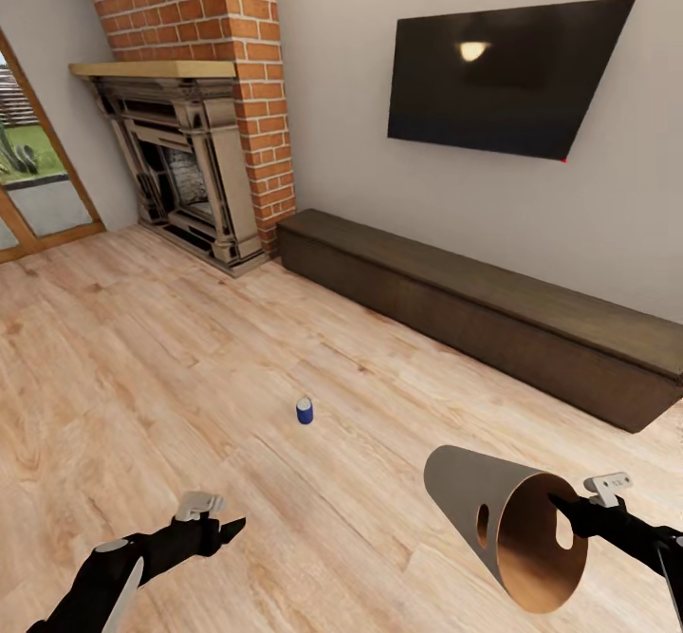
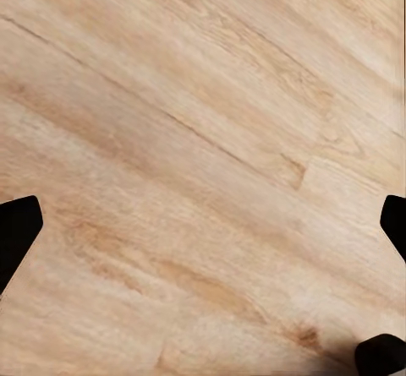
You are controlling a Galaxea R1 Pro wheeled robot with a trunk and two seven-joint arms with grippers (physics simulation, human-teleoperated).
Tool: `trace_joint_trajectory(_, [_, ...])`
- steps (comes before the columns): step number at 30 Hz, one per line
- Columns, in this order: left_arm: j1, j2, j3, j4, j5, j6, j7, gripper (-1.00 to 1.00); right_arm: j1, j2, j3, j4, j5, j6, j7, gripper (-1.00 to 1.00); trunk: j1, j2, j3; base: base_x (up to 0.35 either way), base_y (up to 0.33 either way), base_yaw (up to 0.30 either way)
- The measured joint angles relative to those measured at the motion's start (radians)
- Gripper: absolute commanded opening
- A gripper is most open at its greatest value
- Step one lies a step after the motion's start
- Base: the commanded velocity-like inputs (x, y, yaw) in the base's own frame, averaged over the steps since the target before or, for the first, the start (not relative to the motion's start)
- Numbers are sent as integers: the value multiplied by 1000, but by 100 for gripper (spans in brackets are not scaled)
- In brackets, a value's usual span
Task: Put the three can of soda from the living room inside the tash can in the kitchen.
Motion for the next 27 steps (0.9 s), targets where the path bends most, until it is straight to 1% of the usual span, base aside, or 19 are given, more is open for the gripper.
trace_joint_trajectory(4, [0, 0, 0, 1, 0, 0, 0, 100, 0, 0, 0, 0, 0, 0, 0, -100, 0, 0, 5, 325, -1, -195])
trace_joint_trajectory(8, [0, 0, 0, 24, 0, 0, 0, 100, 0, 0, 0, 0, 1, 0, 0, -100, 0, 0, 8, 326, 0, -171])
trace_joint_trajectory(14, [0, 0, 0, 40, 1, 0, -1, 100, 0, 2, 1, 0, 4, 0, 1, -100, 0, 0, 10, 326, 12, -53])
trace_joint_trajectory(18, [0, 0, 0, 43, 1, 0, -1, 100, 0, 2, 1, 0, 3, 0, 0, -100, 0, 0, 10, 320, 116, -157])
trace_joint_trajectory(27, [0, 0, 0, 44, 1, -1, -2, 100, 0, 1, 4, 1, 3, 1, 0, -100, 0, 0, 8, 311, 176, -231])
